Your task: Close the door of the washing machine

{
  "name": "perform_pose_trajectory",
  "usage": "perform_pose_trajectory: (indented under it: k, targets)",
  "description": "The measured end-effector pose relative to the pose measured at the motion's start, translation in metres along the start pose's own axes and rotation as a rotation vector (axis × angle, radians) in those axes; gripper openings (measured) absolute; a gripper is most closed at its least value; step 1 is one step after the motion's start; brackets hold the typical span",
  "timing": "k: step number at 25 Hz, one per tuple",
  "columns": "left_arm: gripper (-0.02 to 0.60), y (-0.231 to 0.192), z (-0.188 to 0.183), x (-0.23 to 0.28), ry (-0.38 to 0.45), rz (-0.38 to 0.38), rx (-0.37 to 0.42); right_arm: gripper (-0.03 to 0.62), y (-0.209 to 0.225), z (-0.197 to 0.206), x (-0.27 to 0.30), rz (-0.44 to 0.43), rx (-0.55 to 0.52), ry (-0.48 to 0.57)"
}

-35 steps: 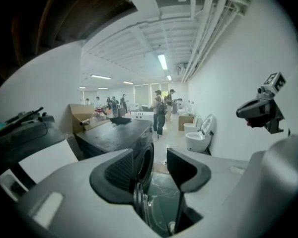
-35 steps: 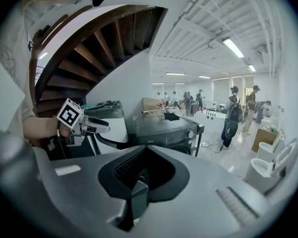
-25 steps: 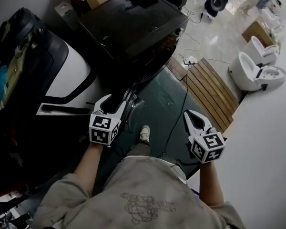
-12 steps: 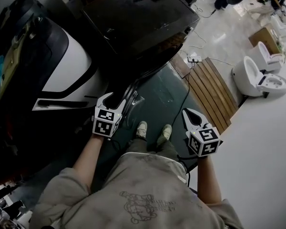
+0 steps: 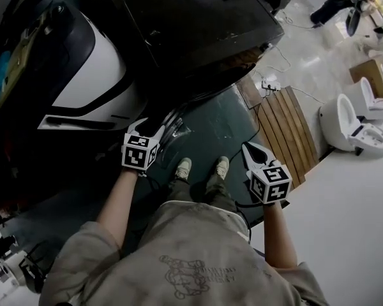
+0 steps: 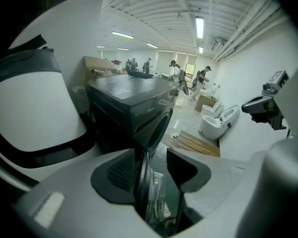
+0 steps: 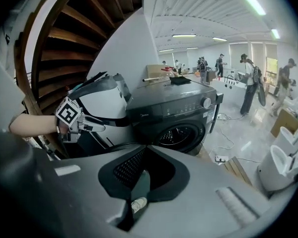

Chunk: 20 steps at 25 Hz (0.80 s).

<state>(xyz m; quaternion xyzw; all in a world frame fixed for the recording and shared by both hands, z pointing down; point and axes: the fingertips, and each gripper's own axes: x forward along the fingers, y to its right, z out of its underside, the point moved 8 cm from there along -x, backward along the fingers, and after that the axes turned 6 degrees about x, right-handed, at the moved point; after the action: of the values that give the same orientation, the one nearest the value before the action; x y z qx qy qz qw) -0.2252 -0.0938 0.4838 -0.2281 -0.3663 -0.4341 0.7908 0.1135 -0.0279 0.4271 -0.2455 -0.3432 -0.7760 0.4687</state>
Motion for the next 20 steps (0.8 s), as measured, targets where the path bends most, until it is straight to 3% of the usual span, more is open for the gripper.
perform_pose_trajectory:
  k: [11, 20]
  targets:
    - [0.195, 0.019, 0.02, 0.03, -0.071, -0.131, -0.116, 0.028, 0.049, -0.009, 0.044, -0.127, -0.134, -0.108]
    - [0.196, 0.015, 0.054, 0.054, -0.167, -0.17, -0.132, 0.028, 0.052, -0.013, 0.077, -0.217, -0.237, -0.158]
